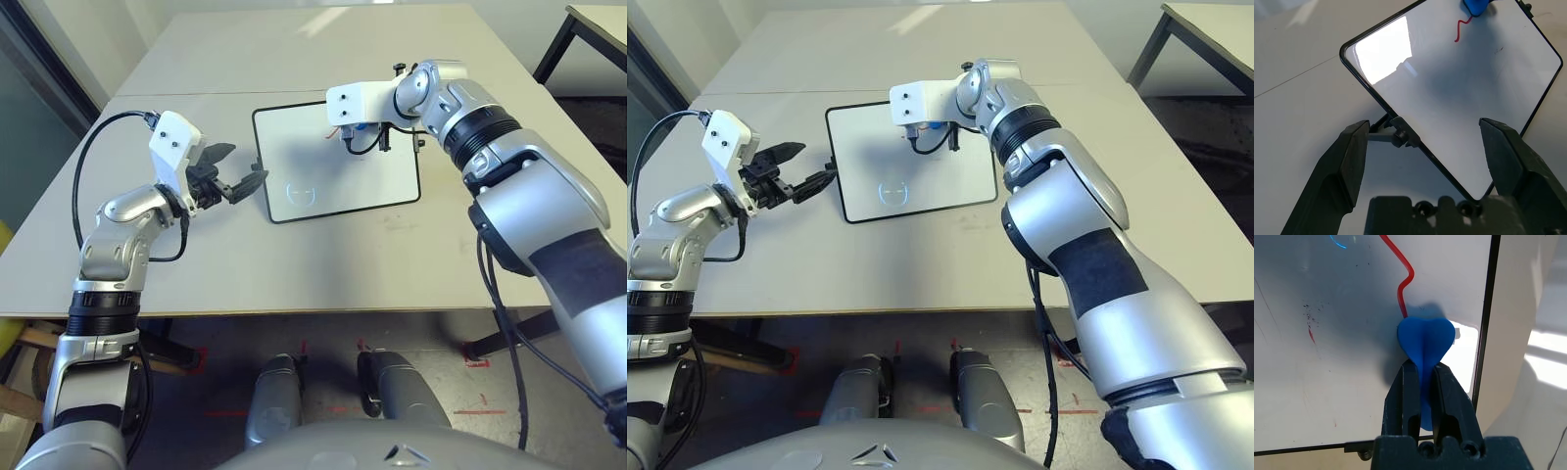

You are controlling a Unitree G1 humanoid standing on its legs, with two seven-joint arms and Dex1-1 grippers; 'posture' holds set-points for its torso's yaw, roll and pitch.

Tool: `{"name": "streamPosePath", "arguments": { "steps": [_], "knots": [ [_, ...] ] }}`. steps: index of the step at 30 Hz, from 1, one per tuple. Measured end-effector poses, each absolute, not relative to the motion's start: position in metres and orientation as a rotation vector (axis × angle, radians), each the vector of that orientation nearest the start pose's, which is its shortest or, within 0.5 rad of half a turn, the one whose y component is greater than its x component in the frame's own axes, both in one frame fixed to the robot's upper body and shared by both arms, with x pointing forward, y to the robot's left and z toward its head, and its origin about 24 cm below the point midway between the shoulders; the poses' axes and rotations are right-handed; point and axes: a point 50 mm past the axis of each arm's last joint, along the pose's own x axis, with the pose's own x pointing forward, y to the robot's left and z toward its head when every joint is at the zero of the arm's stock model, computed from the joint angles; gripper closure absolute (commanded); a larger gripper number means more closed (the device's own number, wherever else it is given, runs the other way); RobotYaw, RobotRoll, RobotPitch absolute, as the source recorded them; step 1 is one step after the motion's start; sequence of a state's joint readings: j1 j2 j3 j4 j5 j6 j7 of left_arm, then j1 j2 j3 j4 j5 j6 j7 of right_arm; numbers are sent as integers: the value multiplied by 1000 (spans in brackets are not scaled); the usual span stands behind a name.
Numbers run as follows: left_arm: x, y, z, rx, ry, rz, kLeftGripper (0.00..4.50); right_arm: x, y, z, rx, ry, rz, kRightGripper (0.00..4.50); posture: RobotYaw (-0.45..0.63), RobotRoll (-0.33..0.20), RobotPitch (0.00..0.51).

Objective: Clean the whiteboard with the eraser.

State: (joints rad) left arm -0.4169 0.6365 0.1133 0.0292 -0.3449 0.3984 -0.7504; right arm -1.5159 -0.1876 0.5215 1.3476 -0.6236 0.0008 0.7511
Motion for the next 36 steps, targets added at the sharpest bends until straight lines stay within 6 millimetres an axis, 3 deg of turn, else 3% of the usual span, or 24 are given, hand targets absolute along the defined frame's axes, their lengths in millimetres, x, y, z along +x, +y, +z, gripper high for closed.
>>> {"name": "streamPosePath", "arguments": {
  "steps": [21,36],
  "knots": [
    [301,234,161,243,52,-617,0,411,-34,215,-1424,256,841,4414,76,0,88],
    [302,216,153,207,59,-677,0,407,-25,211,-1427,247,881,4414,67,0,86]
  ]
}}
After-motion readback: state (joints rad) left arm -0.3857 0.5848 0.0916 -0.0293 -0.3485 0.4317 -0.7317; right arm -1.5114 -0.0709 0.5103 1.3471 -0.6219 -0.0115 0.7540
